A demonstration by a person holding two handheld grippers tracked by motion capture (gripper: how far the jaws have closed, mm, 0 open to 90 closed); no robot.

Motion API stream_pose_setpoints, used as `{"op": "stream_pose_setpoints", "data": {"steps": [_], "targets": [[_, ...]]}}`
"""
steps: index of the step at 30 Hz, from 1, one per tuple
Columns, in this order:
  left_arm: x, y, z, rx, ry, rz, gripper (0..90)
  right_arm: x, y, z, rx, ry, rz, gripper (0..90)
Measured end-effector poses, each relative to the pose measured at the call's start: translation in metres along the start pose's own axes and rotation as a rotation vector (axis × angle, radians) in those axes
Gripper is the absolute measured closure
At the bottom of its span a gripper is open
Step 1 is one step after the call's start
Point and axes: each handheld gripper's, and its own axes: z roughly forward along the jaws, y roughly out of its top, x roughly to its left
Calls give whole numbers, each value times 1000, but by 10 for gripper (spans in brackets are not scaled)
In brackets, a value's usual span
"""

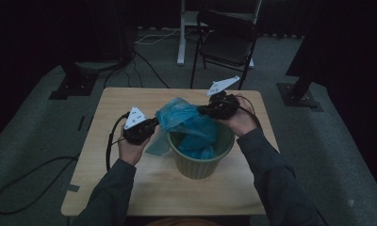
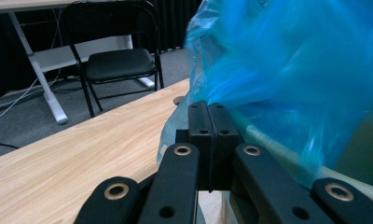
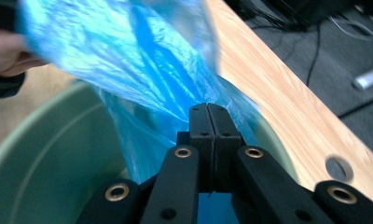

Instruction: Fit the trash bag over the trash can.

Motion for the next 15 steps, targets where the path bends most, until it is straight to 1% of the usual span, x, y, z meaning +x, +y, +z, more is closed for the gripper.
{"op": "stream_pose_setpoints", "data": {"steps": [2,3,4,7,9,10,11,12,15], "targets": [[0,0,0,0,0,-1,900,-9,-9,-4,0,-25,53,900],[1,0,-1,1,1,-3,900,-12,-12,-6,-2,-31,71,900],[1,0,-1,3,1,-3,900,-17,-19,-9,2,-41,100,900],[1,1,1,8,1,-2,900,-28,-36,-15,10,-61,163,900],[1,2,2,10,2,1,900,-34,-46,-18,11,-56,202,900],[1,2,2,10,2,1,900,-34,-46,-18,11,-56,202,900],[1,2,2,12,3,0,900,-36,-50,-19,14,-63,218,900],[1,3,3,13,4,-1,900,-40,-59,-22,18,-72,245,900],[2,3,4,18,8,-3,900,-44,-71,-25,28,-75,276,900]]}}
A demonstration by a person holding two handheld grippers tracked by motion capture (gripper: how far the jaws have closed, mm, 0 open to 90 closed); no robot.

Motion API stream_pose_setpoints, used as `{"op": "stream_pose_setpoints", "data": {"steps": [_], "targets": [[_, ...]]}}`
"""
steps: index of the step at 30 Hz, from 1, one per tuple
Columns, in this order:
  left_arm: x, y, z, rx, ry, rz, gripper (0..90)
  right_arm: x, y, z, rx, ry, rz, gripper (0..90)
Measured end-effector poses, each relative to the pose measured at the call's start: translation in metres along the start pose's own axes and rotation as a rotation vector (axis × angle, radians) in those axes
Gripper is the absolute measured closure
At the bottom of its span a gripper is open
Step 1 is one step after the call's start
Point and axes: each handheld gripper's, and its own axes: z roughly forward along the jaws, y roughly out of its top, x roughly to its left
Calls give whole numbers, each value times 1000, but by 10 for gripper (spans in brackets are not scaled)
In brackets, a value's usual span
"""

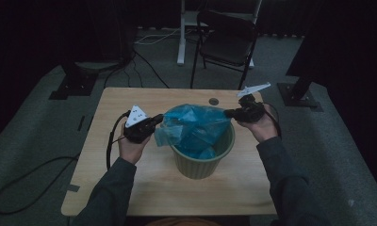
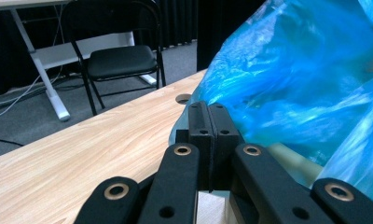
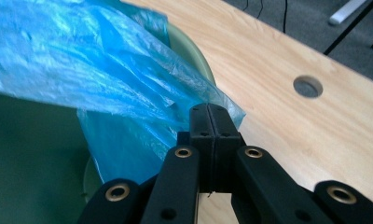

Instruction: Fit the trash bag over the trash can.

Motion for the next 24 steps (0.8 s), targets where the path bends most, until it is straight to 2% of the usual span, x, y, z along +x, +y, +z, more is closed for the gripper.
{"op": "stream_pose_setpoints", "data": {"steps": [3,5,7,8,11,13,15,17,20,24], "targets": [[-1,1,1,-3,-3,1,900,-2,-6,-3,-6,20,-8,880],[-1,3,1,-3,-4,9,900,1,-6,-8,-40,62,-45,743],[-2,5,2,-5,-6,13,900,6,-2,-15,-82,102,-77,681],[-2,5,2,-5,-6,13,900,6,-2,-15,-82,102,-77,681],[-5,7,4,-11,-9,17,900,20,12,-25,-127,144,-147,619],[-6,8,5,-8,-10,21,900,28,20,-26,-137,151,-175,603],[-7,9,6,-8,-13,25,900,32,24,-26,-141,162,-190,592],[-8,9,7,-9,-13,27,900,43,36,-20,-140,189,-239,555],[-8,11,8,-5,-12,36,900,52,43,-12,-131,229,-279,532],[-9,13,9,-6,-14,39,900,71,52,-7,-143,273,-324,511]]}}
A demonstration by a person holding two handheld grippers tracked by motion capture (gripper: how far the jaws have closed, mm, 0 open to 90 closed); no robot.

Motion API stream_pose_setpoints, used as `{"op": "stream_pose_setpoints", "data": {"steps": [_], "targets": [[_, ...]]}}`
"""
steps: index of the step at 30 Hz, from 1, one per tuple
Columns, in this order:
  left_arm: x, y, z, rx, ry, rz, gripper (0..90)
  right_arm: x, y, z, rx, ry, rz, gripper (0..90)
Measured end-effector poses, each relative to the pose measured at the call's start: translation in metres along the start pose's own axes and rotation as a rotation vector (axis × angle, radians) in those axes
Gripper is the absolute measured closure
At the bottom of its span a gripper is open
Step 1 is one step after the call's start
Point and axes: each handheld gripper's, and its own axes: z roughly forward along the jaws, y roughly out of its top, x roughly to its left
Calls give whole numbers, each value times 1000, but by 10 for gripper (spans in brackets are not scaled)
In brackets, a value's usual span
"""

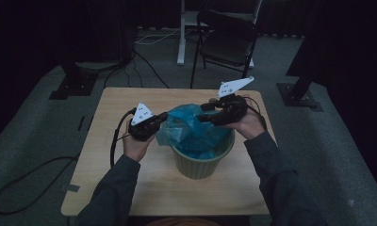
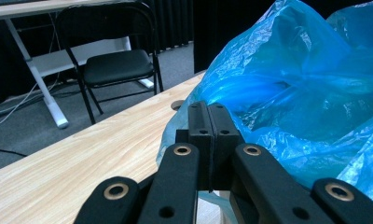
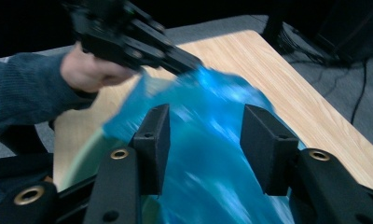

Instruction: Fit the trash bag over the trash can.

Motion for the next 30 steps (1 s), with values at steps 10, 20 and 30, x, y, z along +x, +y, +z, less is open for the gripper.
{"op": "stream_pose_setpoints", "data": {"steps": [10,20,30], "targets": [[-1,2,2,-1,0,4,899,20,7,28,127,-35,-87,691],[2,2,6,16,6,1,899,-36,-14,14,154,-276,150,900],[5,8,22,50,16,28,894,-75,-48,7,162,-363,310,900]]}}
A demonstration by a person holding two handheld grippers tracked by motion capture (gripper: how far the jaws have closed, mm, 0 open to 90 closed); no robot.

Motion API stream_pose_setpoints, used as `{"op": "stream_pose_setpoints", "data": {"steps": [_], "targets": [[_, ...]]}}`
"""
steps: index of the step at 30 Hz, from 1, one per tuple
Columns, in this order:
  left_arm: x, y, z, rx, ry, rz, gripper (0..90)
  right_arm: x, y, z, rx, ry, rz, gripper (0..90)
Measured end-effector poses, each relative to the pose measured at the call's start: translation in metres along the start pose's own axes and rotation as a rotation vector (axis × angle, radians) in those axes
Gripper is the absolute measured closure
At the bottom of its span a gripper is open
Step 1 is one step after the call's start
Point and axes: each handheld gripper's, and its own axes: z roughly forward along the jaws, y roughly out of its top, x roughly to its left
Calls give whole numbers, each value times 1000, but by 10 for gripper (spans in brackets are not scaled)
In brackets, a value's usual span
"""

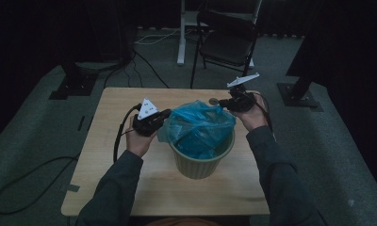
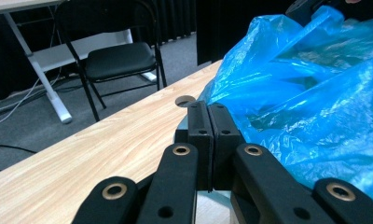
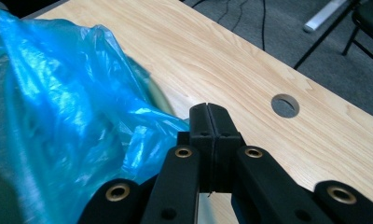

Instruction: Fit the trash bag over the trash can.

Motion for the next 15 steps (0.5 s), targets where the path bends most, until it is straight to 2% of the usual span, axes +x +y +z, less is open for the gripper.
{"op": "stream_pose_setpoints", "data": {"steps": [4,9,11,15], "targets": [[6,6,13,19,13,-3,895,-4,2,7,10,-30,3,900],[13,7,23,38,11,-21,894,-8,1,15,35,-39,14,900],[18,5,30,49,-15,-52,891,-12,-2,19,40,-34,30,900],[22,1,38,80,-26,-75,870,-18,-9,24,65,-40,54,900]]}}
